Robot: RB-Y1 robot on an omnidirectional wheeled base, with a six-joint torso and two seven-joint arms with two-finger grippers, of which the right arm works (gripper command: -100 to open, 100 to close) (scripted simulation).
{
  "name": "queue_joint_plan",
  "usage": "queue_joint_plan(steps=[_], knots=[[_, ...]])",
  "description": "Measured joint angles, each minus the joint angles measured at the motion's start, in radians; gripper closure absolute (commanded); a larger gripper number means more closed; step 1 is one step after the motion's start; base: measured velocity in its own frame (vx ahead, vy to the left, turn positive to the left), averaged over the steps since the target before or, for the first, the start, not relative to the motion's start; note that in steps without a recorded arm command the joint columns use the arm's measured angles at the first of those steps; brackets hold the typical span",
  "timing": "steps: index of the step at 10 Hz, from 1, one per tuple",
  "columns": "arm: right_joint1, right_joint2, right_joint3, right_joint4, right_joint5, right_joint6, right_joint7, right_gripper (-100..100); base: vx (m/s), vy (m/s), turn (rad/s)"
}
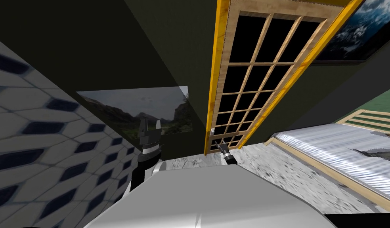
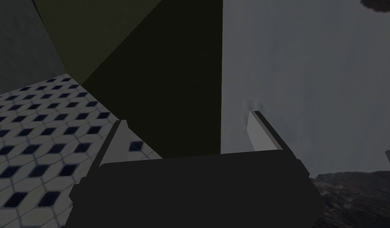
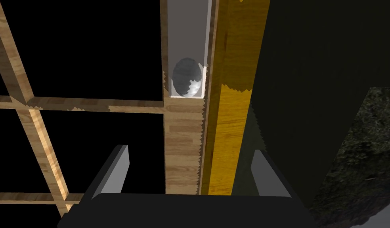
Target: Pull the door open
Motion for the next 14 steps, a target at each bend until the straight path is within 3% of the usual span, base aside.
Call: queue_joint_plan(steps=[2, 5, 9, 12, 13, 14], knots=[[-0.005, -0.003, -0.003, 0.017, 0.004, -0.004, 0.013, -100, 0.025, -0.002, 0.100], [-0.062, 0.031, -0.059, 0.062, 0.012, 0.007, 0.063, -100, 0.055, 0.007, 0.215], [-0.135, 0.088, -0.138, 0.122, 0.023, 0.020, 0.139, -100, 0.072, -0.096, 0.114], [-0.180, 0.144, -0.190, 0.164, 0.033, 0.028, 0.191, -100, 0.059, -0.129, 0.036], [-0.181, 0.148, -0.190, 0.169, 0.034, 0.026, 0.195, 100, -0.015, 0.010, -0.027], [-0.180, 0.144, -0.191, 0.165, 0.033, 0.027, 0.193, 100, -0.002, 0.004, -0.061]])
